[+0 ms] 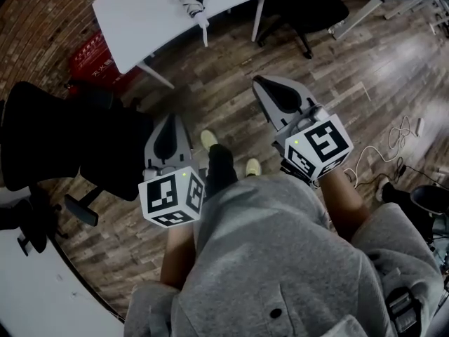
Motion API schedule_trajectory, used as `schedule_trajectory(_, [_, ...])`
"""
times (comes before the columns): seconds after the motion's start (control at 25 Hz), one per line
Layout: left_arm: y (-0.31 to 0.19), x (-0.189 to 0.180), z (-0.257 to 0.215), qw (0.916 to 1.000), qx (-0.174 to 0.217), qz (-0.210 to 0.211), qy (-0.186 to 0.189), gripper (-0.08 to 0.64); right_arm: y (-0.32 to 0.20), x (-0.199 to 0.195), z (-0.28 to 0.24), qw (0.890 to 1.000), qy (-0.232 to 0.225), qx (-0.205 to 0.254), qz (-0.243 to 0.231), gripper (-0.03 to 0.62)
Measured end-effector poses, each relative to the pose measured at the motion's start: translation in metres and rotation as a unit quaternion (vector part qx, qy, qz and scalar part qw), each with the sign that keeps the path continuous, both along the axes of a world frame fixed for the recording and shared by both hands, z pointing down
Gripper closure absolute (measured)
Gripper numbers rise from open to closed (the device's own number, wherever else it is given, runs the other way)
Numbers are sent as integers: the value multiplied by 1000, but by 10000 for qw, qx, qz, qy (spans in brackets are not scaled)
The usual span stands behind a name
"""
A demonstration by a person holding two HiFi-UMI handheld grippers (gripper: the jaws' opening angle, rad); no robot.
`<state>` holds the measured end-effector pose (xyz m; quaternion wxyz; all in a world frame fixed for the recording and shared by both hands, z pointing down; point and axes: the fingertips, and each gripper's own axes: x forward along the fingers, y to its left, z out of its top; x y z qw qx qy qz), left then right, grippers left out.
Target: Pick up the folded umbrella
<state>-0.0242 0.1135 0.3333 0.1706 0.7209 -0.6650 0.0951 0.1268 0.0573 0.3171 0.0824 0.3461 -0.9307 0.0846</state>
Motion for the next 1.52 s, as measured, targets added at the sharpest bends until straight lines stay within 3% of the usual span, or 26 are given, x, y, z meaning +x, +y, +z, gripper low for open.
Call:
schedule_trajectory(0.52, [-77, -61, 10, 9997, -191, -96, 118, 545, -79, -66, 10, 9998, 87, -124, -142, 568])
schedule_trajectory(1.52, [-158, -138, 8, 9993, -152, 240, 223, 545, -155, -126, -2, 9984, -41, -348, 449, 568])
